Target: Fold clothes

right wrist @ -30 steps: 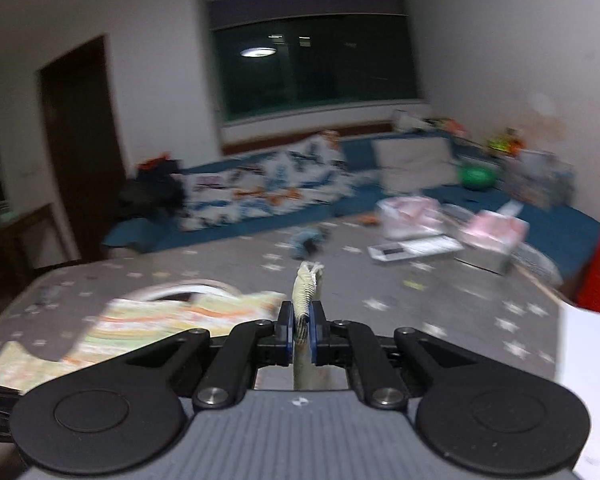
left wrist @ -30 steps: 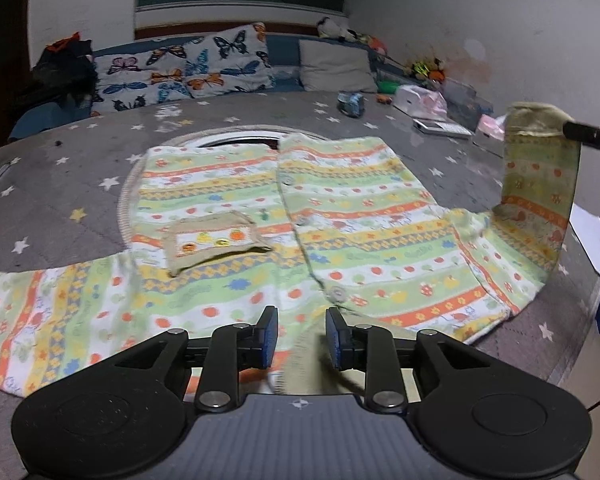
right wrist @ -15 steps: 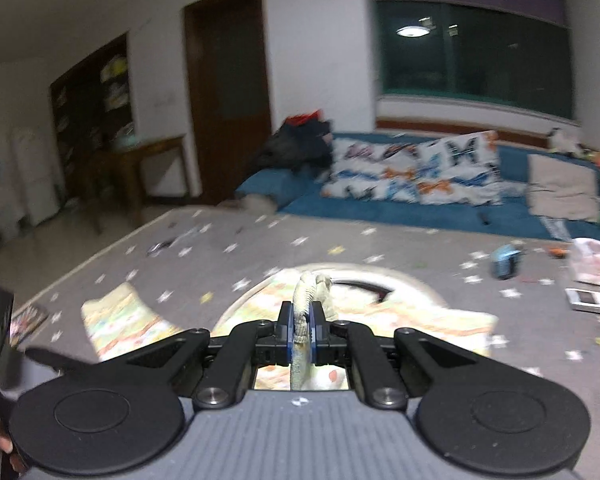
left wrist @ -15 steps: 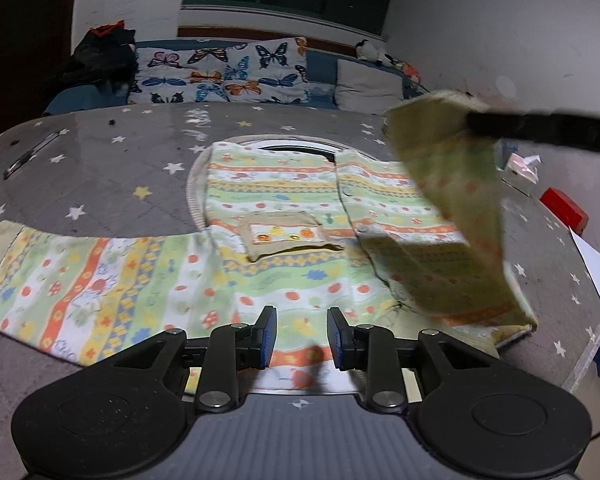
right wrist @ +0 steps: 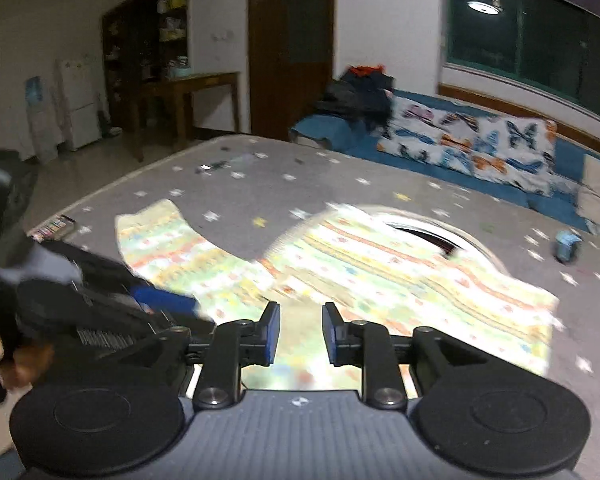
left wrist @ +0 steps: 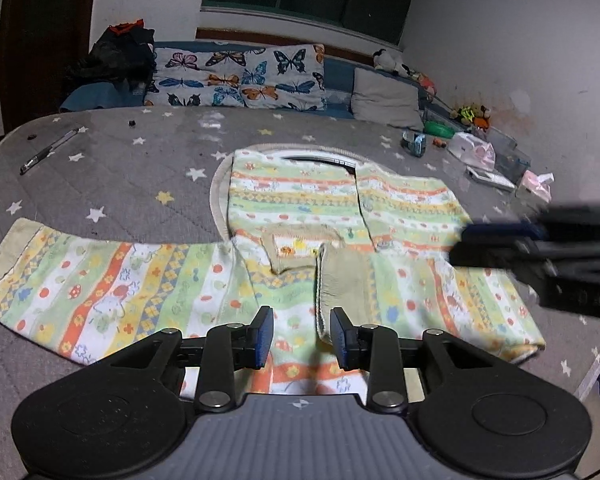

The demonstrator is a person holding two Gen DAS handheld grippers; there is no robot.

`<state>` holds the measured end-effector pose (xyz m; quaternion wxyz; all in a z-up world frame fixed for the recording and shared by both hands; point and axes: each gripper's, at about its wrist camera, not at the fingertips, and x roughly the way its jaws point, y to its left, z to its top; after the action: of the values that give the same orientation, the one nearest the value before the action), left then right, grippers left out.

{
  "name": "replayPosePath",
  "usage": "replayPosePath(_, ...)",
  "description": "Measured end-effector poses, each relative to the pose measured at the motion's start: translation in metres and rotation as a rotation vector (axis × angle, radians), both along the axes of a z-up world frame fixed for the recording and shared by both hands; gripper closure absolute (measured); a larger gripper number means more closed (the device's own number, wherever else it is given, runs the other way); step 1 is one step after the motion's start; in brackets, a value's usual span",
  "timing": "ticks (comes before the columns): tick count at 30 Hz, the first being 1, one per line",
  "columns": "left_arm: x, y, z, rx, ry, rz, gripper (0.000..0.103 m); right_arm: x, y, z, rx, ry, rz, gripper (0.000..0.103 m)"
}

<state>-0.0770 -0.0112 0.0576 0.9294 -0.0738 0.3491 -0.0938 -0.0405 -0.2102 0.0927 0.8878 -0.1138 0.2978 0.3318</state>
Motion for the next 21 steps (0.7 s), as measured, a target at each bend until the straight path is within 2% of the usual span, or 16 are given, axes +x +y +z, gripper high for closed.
replayPosePath(4,0.006,-0.009,0.004,-0.005,-0.015,-0.031,0.071,-0.004,-0.044,-0.015,-0.057,0.057,-0.11,0.08)
replayPosePath(7,0.014,-0.02,0.001,-0.003,-0.003,-0.063,0.071,-0.006,-0.072,-0.032,-0.078,0.128,-0.194,0.08)
replayPosePath(10,0.021,-0.03,-0.004,0.0,0.015,-0.09,0.072,-0.009,-0.093,-0.044,-0.1,0.163,-0.246,0.081)
replayPosePath(14,0.03,-0.039,-0.007,-0.007,0.034,-0.12,0.072,-0.007,-0.106,-0.044,-0.099,0.162,-0.269,0.081)
replayPosePath(16,0.035,-0.044,-0.007,-0.006,0.028,-0.127,0.072,0.0,-0.107,-0.038,-0.081,0.131,-0.274,0.081)
replayPosePath(21,0.05,-0.051,-0.009,-0.016,0.025,-0.123,0.072,0.033,-0.098,-0.033,-0.011,0.089,-0.285,0.081)
